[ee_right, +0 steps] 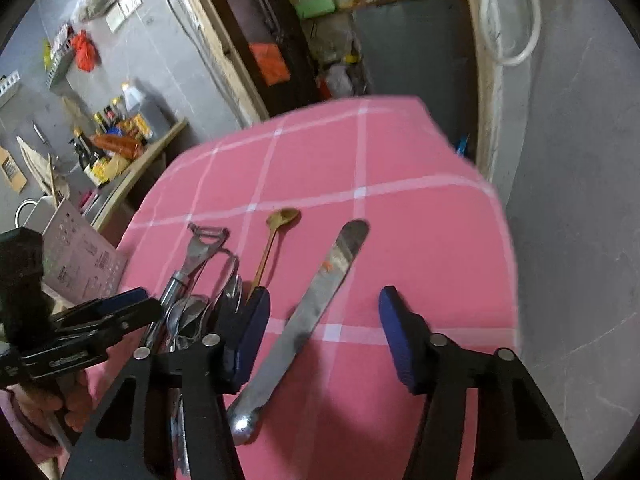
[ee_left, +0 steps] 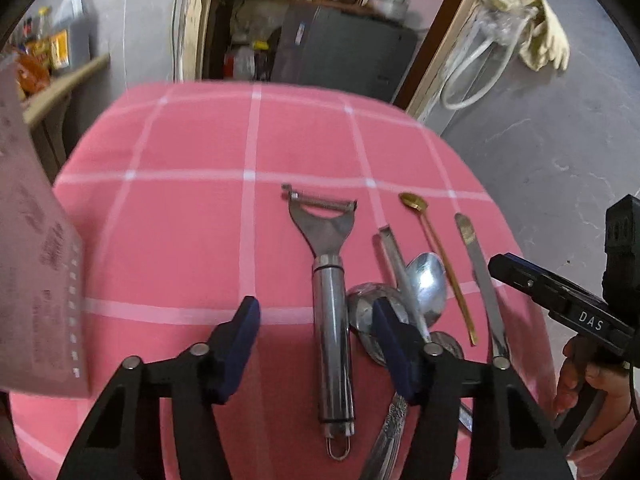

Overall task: Organize utensils
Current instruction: 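Grasp the metal peeler with the left tool while the right tool grasps the silver butter knife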

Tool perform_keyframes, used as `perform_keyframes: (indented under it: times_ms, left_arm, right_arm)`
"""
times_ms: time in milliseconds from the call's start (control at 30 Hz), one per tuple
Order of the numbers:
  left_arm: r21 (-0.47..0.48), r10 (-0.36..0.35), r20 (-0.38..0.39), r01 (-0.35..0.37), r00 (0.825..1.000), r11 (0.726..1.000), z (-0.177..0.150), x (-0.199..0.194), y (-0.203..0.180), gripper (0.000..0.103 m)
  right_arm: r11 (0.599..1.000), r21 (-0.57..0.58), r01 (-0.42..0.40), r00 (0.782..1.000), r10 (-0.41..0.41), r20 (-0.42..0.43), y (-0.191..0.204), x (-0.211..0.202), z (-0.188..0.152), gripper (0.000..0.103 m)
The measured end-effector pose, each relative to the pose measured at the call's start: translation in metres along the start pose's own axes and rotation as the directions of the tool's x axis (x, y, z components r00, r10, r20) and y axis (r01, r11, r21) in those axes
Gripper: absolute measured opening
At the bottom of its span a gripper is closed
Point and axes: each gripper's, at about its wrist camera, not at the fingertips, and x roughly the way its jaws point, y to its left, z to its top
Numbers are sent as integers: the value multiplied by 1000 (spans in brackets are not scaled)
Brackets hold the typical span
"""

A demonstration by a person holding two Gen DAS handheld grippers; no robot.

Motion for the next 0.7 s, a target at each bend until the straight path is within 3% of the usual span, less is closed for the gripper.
perform_keyframes:
  times_ms: [300,367,533,700]
  left_arm:
    - [8,-12,-68,13,998,1000,13,14,-1,33]
    - [1,-28,-83,28,996,1000,16,16,-1,32]
    - [-9,-53,-139,52,989,999,24,20,2,28]
    - [-4,-53,-199,53,979,999,33,27,-2,22]
  right_arm:
    - [999,19,-41,992,43,-118,11,37,19,42]
    - [998,34,-52,991,55,-121,12,40,21,34]
    - [973,170,-154,975,178,-136,0,53,22,10]
    - [944,240,-225,951,267,-158,3,68,19,9]
